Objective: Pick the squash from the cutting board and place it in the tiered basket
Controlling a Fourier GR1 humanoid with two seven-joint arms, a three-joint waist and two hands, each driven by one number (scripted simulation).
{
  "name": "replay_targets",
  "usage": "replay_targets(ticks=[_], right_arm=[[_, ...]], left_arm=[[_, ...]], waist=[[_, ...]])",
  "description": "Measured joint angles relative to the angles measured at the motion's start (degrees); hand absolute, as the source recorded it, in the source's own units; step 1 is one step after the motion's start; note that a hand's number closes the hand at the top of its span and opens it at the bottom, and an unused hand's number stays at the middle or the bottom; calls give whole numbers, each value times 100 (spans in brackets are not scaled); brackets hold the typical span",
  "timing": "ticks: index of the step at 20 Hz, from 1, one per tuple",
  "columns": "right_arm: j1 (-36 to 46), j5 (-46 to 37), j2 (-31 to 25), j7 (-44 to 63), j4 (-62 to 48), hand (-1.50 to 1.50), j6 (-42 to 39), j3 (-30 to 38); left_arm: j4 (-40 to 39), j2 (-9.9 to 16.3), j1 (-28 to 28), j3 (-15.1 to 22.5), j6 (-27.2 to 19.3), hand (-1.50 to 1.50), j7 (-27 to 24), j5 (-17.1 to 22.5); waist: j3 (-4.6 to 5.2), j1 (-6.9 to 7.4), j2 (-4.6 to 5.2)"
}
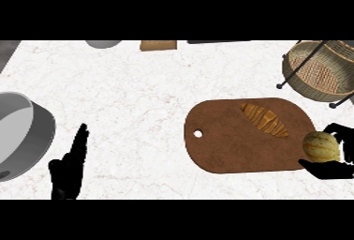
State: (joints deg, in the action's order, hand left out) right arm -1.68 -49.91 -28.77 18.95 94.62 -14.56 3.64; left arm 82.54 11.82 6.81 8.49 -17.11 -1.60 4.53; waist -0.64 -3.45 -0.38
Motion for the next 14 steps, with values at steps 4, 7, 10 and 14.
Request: replay_targets(ticks=[4,7,10,14], right_arm=[[154,1362,-447,-684,-230,150,-234,1424],[393,2309,-888,-963,-446,150,-605,2445],[560,2962,-1472,-1317,-655,150,-922,3316],[636,3365,-2243,-1804,-1103,150,-1236,4151]], left_arm=[[28,20,55,-34,-5,0,-7,2],[19,30,30,-24,8,0,22,-22],[24,3,-37,23,3,0,108,-65],[-57,-84,-153,96,-22,0,78,-178]], waist=[[14,-17,-27],[27,2,-35],[36,61,-30],[41,179,-10]])
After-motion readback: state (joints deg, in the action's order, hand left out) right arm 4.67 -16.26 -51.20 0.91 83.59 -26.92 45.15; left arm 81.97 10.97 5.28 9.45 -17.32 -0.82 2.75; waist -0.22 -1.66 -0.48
